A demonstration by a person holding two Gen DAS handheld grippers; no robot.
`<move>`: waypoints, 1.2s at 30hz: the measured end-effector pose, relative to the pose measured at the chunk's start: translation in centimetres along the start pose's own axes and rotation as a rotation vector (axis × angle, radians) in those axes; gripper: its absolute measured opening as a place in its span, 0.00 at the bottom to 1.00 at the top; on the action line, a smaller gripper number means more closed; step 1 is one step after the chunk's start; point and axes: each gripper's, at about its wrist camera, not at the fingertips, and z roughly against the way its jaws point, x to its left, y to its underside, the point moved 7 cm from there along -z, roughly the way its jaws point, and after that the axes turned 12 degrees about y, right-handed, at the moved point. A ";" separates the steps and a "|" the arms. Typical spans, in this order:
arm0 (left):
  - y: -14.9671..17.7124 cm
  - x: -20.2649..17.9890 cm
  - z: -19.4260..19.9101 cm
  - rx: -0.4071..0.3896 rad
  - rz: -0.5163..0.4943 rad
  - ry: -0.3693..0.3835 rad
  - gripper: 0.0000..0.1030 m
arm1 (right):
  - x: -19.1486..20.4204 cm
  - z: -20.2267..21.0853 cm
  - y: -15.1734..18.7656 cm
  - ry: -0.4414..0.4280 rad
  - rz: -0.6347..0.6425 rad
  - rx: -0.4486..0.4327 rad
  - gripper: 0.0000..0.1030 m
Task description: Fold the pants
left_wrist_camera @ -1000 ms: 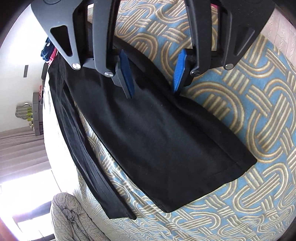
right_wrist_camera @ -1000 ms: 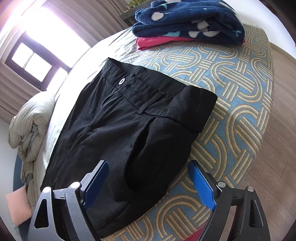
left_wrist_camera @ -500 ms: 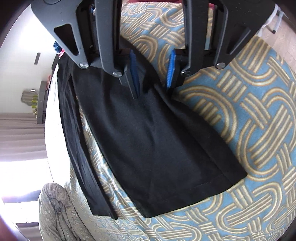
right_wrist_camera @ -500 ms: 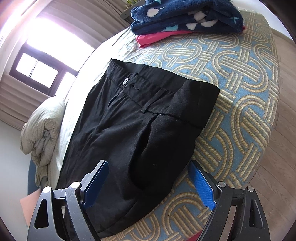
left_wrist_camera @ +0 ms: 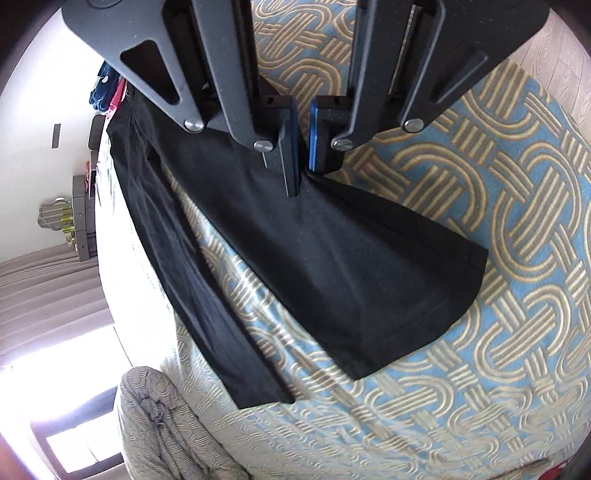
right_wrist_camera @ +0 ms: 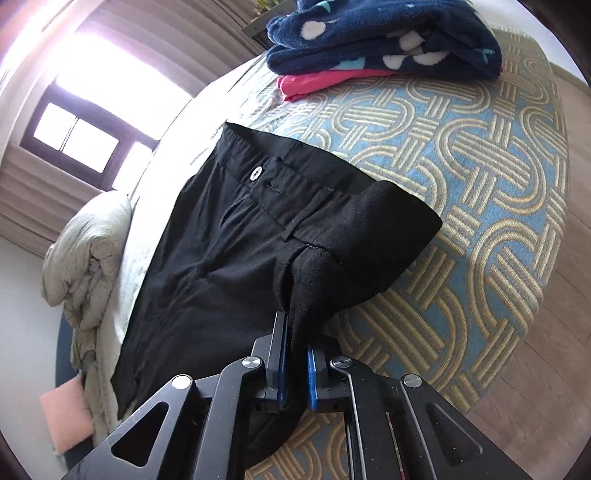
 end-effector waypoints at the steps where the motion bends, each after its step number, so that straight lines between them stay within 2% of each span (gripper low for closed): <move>1: -0.2 -0.7 0.2 -0.008 -0.019 0.000 0.05 | 0.4 0.5 -0.1 0.000 0.012 -0.018 0.07; 8: -3.2 -5.4 0.4 -0.043 -0.095 0.011 0.05 | 4.4 3.3 -2.5 -0.060 0.079 -0.122 0.06; 13: -7.0 -9.9 -0.5 -0.065 -0.141 0.003 0.05 | 9.2 3.9 -6.3 -0.095 0.117 -0.165 0.06; 17: -10.9 -13.5 -3.0 -0.054 -0.184 -0.031 0.05 | 14.0 3.1 -10.0 -0.080 0.173 -0.197 0.04; 21: -15.5 -16.1 -9.1 0.013 -0.223 -0.146 0.05 | 18.5 -1.0 -14.2 -0.028 0.191 -0.147 0.04; 24: -17.8 -16.7 -13.0 0.041 -0.230 -0.211 0.05 | 21.1 -5.6 -17.1 0.065 0.216 -0.117 0.04; 27: -19.4 -16.7 -17.0 0.089 -0.230 -0.273 0.05 | 22.0 -9.8 -18.9 0.144 0.220 -0.094 0.04; 31: -20.9 -15.5 -21.6 0.161 -0.214 -0.360 0.10 | 22.4 -16.0 -20.2 0.210 0.207 0.004 0.07; 34: -22.2 -14.9 -22.8 0.154 -0.197 -0.360 0.12 | 22.2 -19.0 -20.7 0.237 0.185 0.073 0.10; 36: -23.3 -15.0 -22.7 0.133 -0.207 -0.352 0.12 | 22.3 -19.0 -21.4 0.235 0.189 0.055 0.11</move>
